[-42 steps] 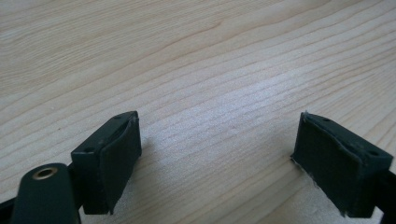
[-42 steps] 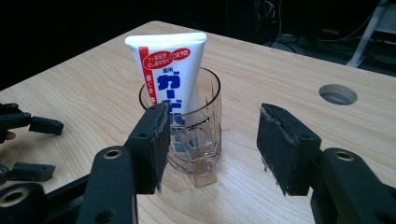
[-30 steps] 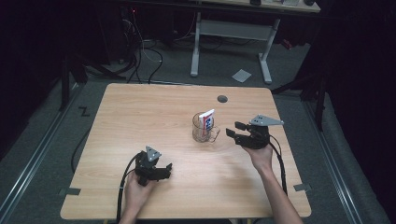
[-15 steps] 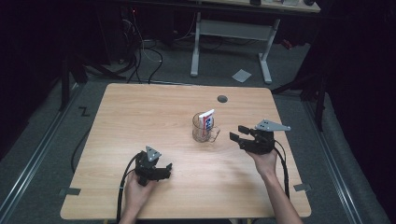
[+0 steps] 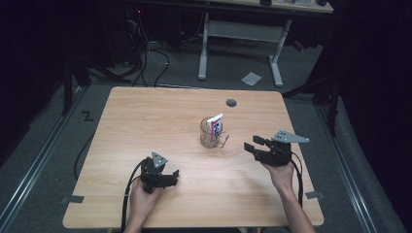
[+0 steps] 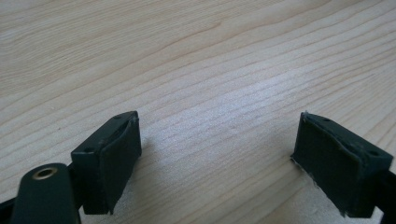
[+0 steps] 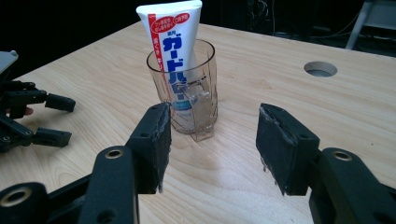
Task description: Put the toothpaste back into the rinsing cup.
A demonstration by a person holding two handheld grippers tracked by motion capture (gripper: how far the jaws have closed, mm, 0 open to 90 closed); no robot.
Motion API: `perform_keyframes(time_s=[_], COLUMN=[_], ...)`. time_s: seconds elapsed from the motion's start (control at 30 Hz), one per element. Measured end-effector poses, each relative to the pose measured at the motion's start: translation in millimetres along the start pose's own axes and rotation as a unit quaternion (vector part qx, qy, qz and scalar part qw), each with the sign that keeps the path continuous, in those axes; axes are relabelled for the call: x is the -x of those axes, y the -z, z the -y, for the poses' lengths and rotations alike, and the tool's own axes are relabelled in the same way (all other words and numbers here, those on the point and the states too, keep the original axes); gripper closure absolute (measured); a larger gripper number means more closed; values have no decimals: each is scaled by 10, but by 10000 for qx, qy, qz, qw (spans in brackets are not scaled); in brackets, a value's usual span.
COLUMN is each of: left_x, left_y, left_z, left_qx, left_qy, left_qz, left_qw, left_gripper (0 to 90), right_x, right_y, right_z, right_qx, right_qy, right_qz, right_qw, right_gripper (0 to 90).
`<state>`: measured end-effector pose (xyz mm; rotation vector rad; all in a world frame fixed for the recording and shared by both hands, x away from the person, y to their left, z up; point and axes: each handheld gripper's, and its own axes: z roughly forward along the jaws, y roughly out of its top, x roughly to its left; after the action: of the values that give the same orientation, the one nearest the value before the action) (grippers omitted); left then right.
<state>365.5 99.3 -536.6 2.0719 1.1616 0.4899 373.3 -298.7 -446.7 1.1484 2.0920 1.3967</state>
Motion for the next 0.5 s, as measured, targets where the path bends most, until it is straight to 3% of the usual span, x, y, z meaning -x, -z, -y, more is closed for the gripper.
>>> perform_keyframes(time_s=[0.5], left_x=[0], left_y=[0], left_z=[0], left_qx=[0], left_qy=[1], left_qz=[-2], left_qw=[10000], left_gripper=[153], right_x=[98], right_y=[157], right_z=[196], right_qx=[-58], right_qy=[-206], right_qz=[164], right_qw=[9996], right_gripper=[455])
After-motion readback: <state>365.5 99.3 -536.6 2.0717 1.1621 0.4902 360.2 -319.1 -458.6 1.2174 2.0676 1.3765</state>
